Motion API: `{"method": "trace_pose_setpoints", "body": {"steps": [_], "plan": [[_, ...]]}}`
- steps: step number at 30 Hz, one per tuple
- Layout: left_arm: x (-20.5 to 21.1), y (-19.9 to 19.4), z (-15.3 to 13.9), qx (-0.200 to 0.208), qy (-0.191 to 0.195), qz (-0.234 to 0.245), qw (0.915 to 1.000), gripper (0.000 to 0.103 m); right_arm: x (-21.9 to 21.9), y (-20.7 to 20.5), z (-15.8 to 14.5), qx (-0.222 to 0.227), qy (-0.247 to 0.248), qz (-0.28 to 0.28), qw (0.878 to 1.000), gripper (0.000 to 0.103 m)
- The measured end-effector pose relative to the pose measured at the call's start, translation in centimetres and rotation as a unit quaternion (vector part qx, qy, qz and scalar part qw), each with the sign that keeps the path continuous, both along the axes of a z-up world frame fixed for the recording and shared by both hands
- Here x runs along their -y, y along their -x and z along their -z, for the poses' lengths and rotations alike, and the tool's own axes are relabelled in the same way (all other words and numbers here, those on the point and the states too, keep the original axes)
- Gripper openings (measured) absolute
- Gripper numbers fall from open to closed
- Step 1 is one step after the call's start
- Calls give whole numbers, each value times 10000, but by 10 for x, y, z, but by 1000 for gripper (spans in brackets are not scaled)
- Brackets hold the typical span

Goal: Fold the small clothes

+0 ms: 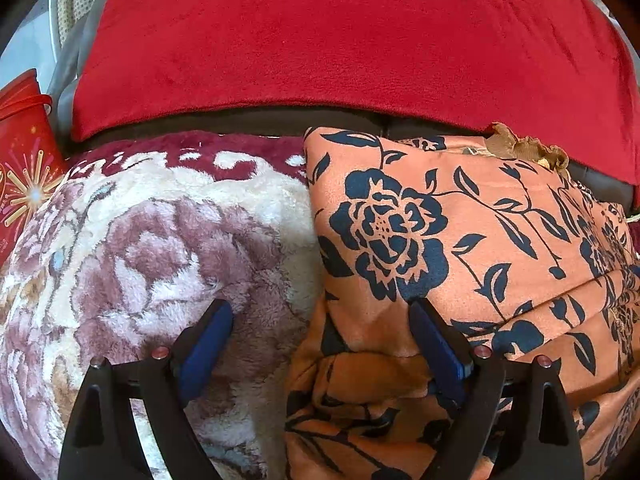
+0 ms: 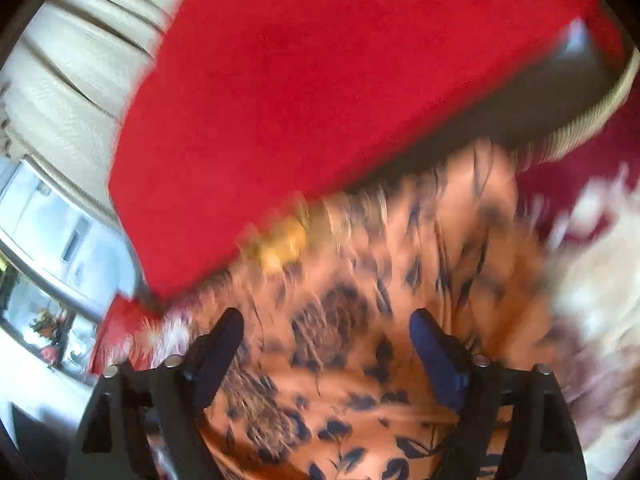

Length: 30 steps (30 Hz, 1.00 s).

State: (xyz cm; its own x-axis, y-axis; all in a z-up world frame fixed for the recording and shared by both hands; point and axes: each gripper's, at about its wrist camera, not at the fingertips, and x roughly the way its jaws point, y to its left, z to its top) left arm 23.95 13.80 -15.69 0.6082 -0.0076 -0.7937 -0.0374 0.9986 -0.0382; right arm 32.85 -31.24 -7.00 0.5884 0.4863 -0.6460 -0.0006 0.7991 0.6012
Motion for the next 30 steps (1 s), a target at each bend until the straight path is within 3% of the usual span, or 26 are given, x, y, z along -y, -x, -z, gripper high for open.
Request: {"method": "trace_pose_setpoints", "body": {"steps": [3,7,11,13,15,17,19,20,21,22,23,24,25,26,27,29,30], "plan": [[-4,9,-15,-22,35,-103,9999,91,15,14,-8,159,-150,322,9992,72],[-10,56,-47,224,474,78,9986,91,38,72,-42,621,167,500,9967,74],[-24,131,-73,588,736,332,9950,91,81,152,-44,659,61,490,9966,77],[-35,170,-85,826,869,200,9926,91,89,201,-39,728,41,502,9961,77],[-49,210,-100,1245,1185,23,9851,91,114,277,-60,1215,458,861,9878,74],[-51,239,-122,1625,1197,-122,9793,91,108,343,-84,1984,1308,1382,9615,74],[-43,266,-155,2227,1086,-136,9687,91,84,399,-117,2624,2204,1611,9255,74],[-37,279,-170,2534,1047,-76,9616,91,71,420,-135,2956,2653,1768,9005,74],[-30,293,-186,2836,985,3,9539,91,56,443,-157,3437,3067,1906,8669,80],[-23,304,-199,3072,916,82,9472,94,45,463,-174,3863,3308,2036,8366,87],[-17,312,-207,3207,854,118,9432,102,33,485,-191,4403,3501,2233,7961,103],[-12,319,-212,3277,779,92,9415,103,27,497,-199,4736,3560,2312,7717,103],[-8,324,-210,3281,728,28,9418,103,22,504,-205,4940,3572,2271,7595,103],[-7,326,-205,3201,748,-40,9444,103,16,499,-206,4854,3564,2142,7691,103],[-8,327,-194,2998,846,-93,9502,103,17,487,-202,4532,3477,1931,7977,103],[-17,322,-162,2316,1182,-254,9653,103,30,459,-177,3826,2874,1429,8664,103],[-25,319,-142,2001,1394,-448,9688,103,43,439,-153,3264,2207,1089,9126,103]]}}
